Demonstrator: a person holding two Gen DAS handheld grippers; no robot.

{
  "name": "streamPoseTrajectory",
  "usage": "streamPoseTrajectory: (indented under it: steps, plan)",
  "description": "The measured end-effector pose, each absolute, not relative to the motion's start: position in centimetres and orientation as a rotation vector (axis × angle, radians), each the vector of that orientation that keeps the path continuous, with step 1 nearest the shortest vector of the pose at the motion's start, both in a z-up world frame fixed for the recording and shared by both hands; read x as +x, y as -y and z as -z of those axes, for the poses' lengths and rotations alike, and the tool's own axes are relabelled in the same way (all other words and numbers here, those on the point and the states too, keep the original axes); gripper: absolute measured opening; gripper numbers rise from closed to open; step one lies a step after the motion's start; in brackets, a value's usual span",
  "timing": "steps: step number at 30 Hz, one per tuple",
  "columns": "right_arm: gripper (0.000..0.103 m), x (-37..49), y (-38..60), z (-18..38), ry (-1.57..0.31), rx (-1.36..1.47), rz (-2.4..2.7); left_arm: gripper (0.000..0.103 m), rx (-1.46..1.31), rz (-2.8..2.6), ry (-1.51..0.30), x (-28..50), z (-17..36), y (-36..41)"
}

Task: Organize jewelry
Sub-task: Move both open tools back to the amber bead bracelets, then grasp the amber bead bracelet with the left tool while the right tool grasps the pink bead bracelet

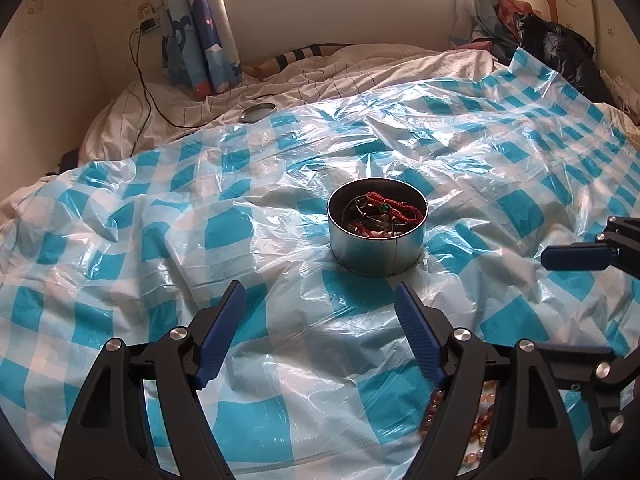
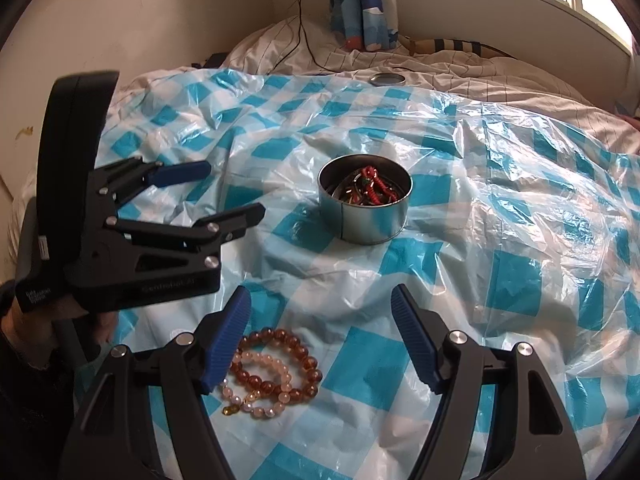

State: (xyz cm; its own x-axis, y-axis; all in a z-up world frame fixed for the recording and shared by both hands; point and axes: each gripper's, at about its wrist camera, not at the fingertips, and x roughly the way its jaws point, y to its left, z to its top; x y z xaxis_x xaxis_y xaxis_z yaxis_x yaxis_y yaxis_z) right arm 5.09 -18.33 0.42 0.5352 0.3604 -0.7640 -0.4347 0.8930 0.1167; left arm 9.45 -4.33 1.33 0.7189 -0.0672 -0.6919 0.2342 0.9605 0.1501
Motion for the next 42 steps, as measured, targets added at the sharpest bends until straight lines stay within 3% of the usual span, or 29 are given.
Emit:
streamPoseTrajectory:
  steps: [18,26,35,40,42]
  plan:
    - [0.074,3.4,16.6,0.5,-0.913,-0.201,-0.509,0.075,0.255,0.186,-0.734,8.0,-2.2,4.4]
    - [0.074,3.6,17.3,3.6,-1.025,-0.259,-0.501,0.075,-0.114,0.382,-0.945,9.5,-0.6,0.1]
    - [0.073,3.1,16.0,4.6,-0.978,-0.260,-0.506,0.075,-0.060,0.370,-0.962,8.3,0.2,0.6]
    - [0.065,4.1,16.7,6.0,-1.068,-0.232,-0.488,0.075,-0.059,0.382,-0.984,8.3,0.6,0.8]
    - [0.051,4.0,17.2,5.7,-1.083,-0.228,-0.507,0.075,-0.051,0.386,-0.985,8.2,0.7,0.9]
